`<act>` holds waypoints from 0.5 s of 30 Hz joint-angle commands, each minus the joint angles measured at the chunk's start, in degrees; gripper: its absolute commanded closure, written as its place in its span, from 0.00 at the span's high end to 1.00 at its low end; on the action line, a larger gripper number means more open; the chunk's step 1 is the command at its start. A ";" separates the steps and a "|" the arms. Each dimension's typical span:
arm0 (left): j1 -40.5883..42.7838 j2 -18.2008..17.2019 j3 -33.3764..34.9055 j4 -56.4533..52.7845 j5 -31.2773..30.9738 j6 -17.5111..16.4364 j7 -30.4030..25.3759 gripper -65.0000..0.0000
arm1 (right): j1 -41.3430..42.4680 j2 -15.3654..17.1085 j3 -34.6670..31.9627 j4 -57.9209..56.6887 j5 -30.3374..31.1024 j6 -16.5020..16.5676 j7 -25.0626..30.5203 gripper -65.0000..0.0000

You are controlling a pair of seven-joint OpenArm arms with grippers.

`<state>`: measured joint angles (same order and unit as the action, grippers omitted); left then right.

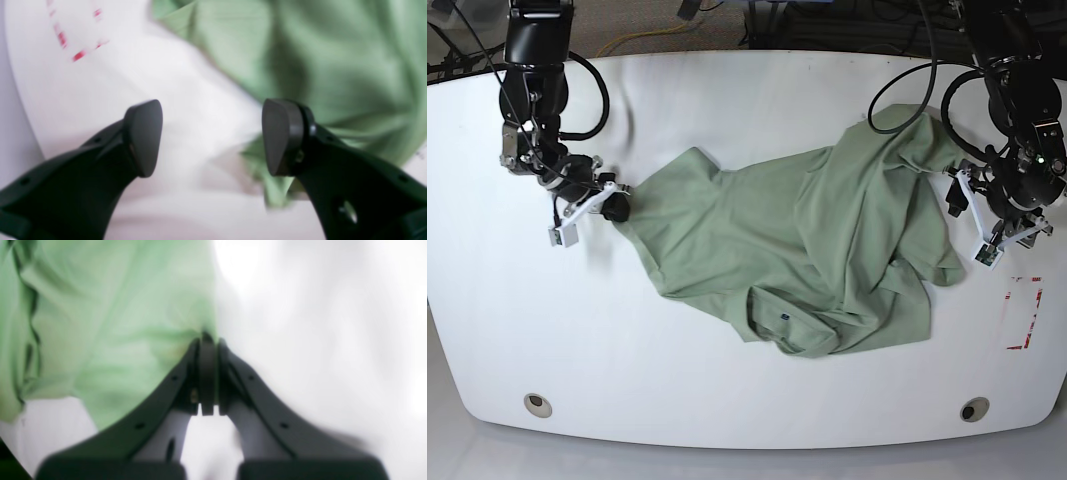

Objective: Fold the T-shirt properly
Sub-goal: 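Grasp the shirt edge with the right gripper and spread it out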

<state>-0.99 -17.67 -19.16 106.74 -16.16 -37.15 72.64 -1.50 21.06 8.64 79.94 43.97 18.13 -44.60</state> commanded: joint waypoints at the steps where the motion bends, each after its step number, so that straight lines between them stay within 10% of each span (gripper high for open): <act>1: -0.81 0.92 0.39 1.00 -0.23 0.09 -0.69 0.66 | -1.71 2.11 3.71 3.18 0.91 0.55 0.42 0.00; 15: -0.90 6.29 0.48 0.47 0.21 0.35 -0.60 0.66 | -15.07 2.55 16.89 12.50 0.91 0.55 -4.76 0.00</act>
<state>-0.95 -10.83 -18.37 106.52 -15.66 -37.10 72.66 -16.67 23.05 24.88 90.74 43.81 18.20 -50.02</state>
